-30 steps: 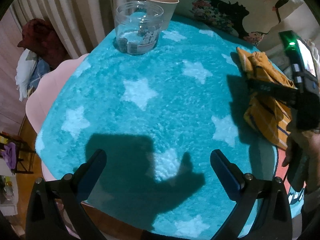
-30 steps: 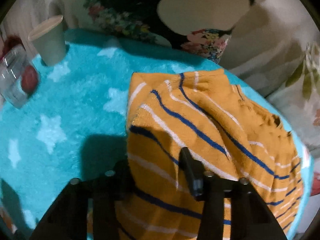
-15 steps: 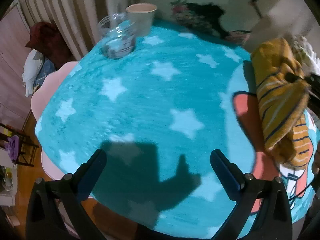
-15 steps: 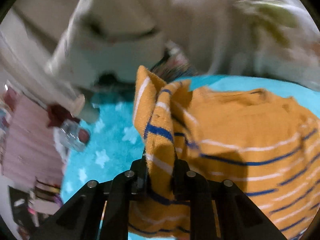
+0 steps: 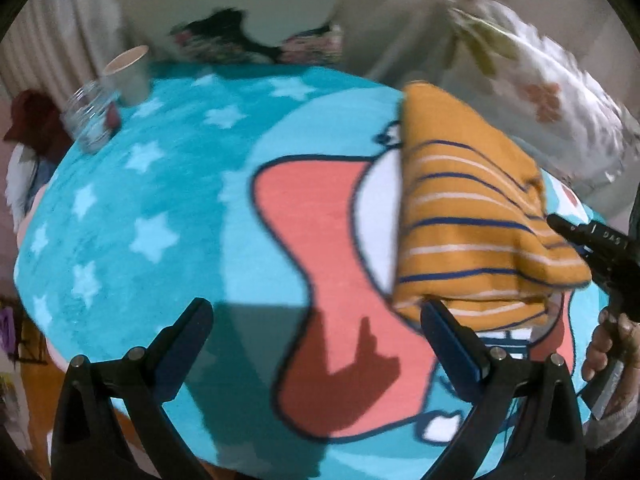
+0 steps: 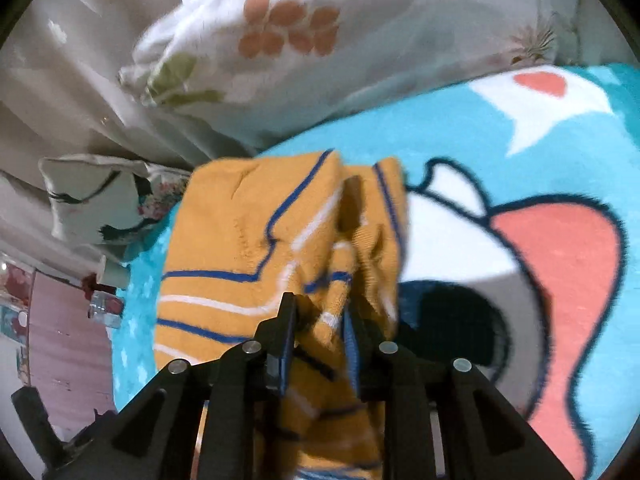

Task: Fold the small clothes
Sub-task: 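Lift the sweater edge and fold it over onto itself with the right gripper, then lay the fold flat and open the right gripper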

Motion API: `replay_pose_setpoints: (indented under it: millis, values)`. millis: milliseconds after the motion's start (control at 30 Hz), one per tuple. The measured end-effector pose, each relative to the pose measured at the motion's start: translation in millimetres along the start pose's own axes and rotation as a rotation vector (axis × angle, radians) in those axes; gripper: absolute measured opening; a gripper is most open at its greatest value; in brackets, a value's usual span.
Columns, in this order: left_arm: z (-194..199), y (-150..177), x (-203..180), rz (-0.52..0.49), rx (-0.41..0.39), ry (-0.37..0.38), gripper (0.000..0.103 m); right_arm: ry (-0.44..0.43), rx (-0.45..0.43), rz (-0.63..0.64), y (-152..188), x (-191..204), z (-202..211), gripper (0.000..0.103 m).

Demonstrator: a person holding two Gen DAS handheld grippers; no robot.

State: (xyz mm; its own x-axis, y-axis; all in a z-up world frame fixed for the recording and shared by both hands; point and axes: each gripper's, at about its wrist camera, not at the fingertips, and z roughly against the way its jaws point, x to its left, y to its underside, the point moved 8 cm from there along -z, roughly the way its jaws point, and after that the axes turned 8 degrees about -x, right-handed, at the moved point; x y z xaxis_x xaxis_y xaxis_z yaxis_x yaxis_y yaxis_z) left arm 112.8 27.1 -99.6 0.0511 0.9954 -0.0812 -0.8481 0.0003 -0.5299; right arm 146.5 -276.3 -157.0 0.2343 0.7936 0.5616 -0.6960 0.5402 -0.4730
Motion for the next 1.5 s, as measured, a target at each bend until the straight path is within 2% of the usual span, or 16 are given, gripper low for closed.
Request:
replay_pose_setpoints:
  millis: [33,100,133,267,333,367,433,467,567,700,900,1033,1133,1300,1433,1500]
  values:
    - [-0.4,-1.0,-8.3,-0.009,-0.005,0.007,0.103,-0.013,-0.007,-0.003,-2.6,1.0,5.4,0.03]
    - [-2.4,-2.9,-21.1,-0.023,-0.017,0.02,0.103,-0.077,-0.024,-0.032,-10.2,1.5,17.7,0.057]
    - [-4.5,-4.1,-26.8,-0.029,-0.023,0.024,0.103,-0.122,-0.033,-0.045,-11.7,5.9,24.3,0.062]
    - [-18.5,-8.2,-44.2,-0.042,-0.031,0.046,0.103,-0.242,-0.023,-0.04,2.3,34.6,30.4,0.07]
    - [-25.5,-13.0,-46.1,-0.056,-0.036,0.031,0.103,-0.257,0.001,0.0,16.7,48.3,24.6,0.071]
    - [-27.1,-16.3,-46.1,-0.059,-0.042,0.02,0.103,-0.247,0.022,0.032,24.7,52.3,20.2,0.07]
    - [-26.8,-23.3,-45.6,-0.054,-0.054,0.012,0.103,-0.228,0.1,0.092,43.9,57.6,4.6,0.02]
    - [-25.1,-27.2,-46.5,-0.048,-0.062,0.014,0.103,-0.213,0.142,0.116,52.9,56.1,-1.3,0.011]
    - [-18.8,-34.9,-54.0,-0.037,-0.089,0.037,0.103,-0.145,0.175,0.124,63.4,30.7,-0.6,0.009]
    - [-29.1,-32.6,-78.0,-0.075,-0.069,0.063,0.103,-0.082,0.194,0.053,67.1,-12.7,6.9,0.008]
    - [-81.1,-3.8,-94.6,-0.153,0.051,0.011,0.103,-0.071,0.208,0.05,78.1,-20.5,4.2,0.008]
    - [-79.2,8.9,-85.7,-0.122,0.081,0.026,0.103,-0.099,0.212,0.019,76.9,-26.2,2.0,0.008]
    - [-52.7,2.7,-75.0,-0.123,0.014,0.001,0.103,-0.116,0.17,0.012,62.7,-22.9,20.8,0.016]
    - [-1.8,-12.1,-59.6,-0.102,-0.128,-0.064,0.103,-0.093,-0.04,0.143,9.0,13.9,53.5,0.024]
    - [42.0,-23.8,-52.3,-0.107,-0.265,-0.143,0.103,-0.154,-0.021,0.205,-3.0,43.4,26.7,0.036]
    - [65.4,-29.3,-48.6,-0.118,-0.337,-0.193,0.103,-0.134,0.03,0.236,-0.4,40.8,-4.4,0.044]
